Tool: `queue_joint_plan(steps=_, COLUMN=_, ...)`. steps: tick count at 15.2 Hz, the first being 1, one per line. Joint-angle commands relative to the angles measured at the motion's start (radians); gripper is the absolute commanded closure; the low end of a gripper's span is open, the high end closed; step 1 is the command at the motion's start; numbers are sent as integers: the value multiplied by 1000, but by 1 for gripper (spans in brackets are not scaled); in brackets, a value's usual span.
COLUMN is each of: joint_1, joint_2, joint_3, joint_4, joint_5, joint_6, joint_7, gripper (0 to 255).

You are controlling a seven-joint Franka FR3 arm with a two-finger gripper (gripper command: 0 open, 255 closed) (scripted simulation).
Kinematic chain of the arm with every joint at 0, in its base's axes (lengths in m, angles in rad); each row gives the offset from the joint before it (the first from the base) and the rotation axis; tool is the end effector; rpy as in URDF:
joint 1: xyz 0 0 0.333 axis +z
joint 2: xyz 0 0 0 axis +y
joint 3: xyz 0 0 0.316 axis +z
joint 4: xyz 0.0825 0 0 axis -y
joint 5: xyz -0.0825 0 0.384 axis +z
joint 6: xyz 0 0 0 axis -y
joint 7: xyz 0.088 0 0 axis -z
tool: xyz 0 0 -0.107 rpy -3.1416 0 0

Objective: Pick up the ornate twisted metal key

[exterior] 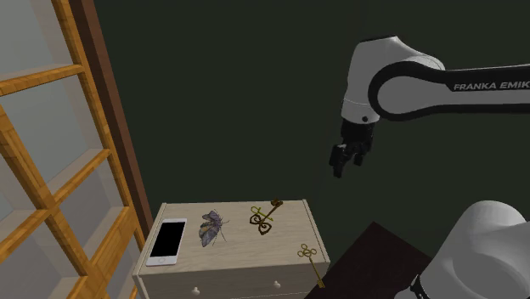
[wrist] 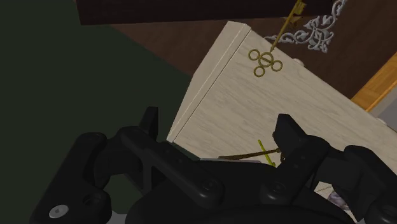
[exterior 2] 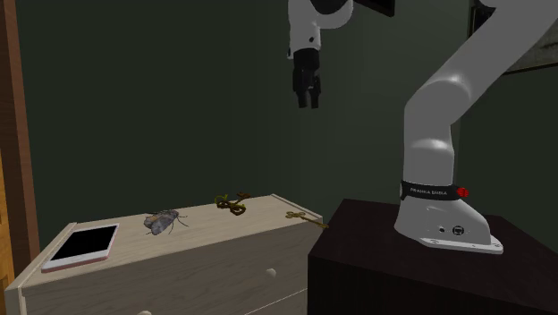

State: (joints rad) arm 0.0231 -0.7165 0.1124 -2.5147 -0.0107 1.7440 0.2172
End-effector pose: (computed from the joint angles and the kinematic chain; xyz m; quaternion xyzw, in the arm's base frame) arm 0.3268 0.0473 0.5062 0.9972 -0.0545 -0.0215 0.0462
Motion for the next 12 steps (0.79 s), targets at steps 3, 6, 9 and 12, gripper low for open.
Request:
queue_joint_plan(steps=3, joint_1=8, joint_2=65, joint_3=36, joint_4=-69, joint_5=27, joint_6=172, joint_7=59, gripper=0)
queue_joint_plan(steps=6, joint_1=14, joint_2=134, joint_3=69, joint_4=-107, joint_5=44, joint_6=307, joint_7=107, gripper=0)
queue_joint_plan(steps=9, joint_1=15, joint_2=222, joint_3=104, joint_4=-128, joint_5=53, joint_6=444, joint_7=157, gripper=0)
queue_joint_plan(steps=12, joint_1=9, joint_2=326, joint_3=141, joint_4=-133, joint_5=48, joint_6=580, joint_7=214, gripper=0)
